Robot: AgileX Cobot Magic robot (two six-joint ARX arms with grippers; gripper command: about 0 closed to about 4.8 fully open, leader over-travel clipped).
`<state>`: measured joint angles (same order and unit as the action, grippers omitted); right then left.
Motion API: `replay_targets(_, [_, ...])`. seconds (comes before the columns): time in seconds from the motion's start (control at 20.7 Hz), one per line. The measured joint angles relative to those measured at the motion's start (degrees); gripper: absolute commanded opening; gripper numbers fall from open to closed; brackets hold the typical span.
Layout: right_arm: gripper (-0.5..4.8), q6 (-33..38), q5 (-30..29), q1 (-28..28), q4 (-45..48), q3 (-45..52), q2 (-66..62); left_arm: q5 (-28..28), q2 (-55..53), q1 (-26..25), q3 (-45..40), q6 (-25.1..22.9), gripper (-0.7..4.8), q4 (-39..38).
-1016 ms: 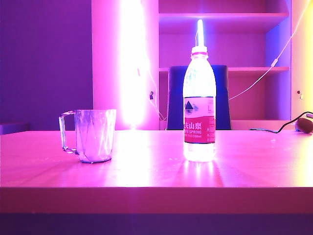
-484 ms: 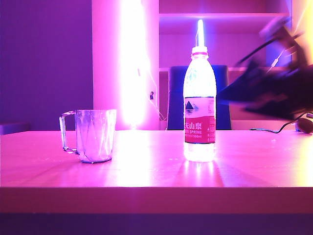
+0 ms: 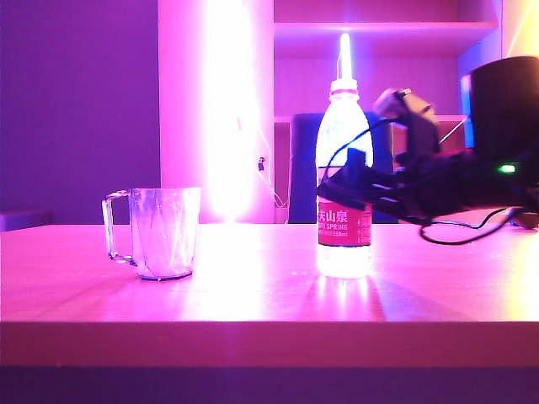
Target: Pick up the mineral water bottle on the table and pour water into the mug until it's half full.
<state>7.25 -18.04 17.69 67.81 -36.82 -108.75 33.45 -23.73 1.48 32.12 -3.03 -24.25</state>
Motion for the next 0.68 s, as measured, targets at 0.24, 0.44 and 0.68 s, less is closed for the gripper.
replay_targets(0.24, [2.65, -0.2, 0.4, 2.0, -9.6, -6.7, -2.1, -1.2, 0.0, 0.0, 0.0, 0.0, -0.05, 0.0])
replay_targets(0.44, [2.48, -3.2, 2.3, 3.3, -17.6, -8.5, 0.7, -9.8, 0.0, 0.0, 0.0, 0.0, -0.05, 0.0])
replay_targets(0.68, [2.56, -22.9, 14.3, 8.4, -46.2, -19.7, 5.6, -10.4, 0.0, 0.0, 0.0, 0.0, -0.05, 0.0])
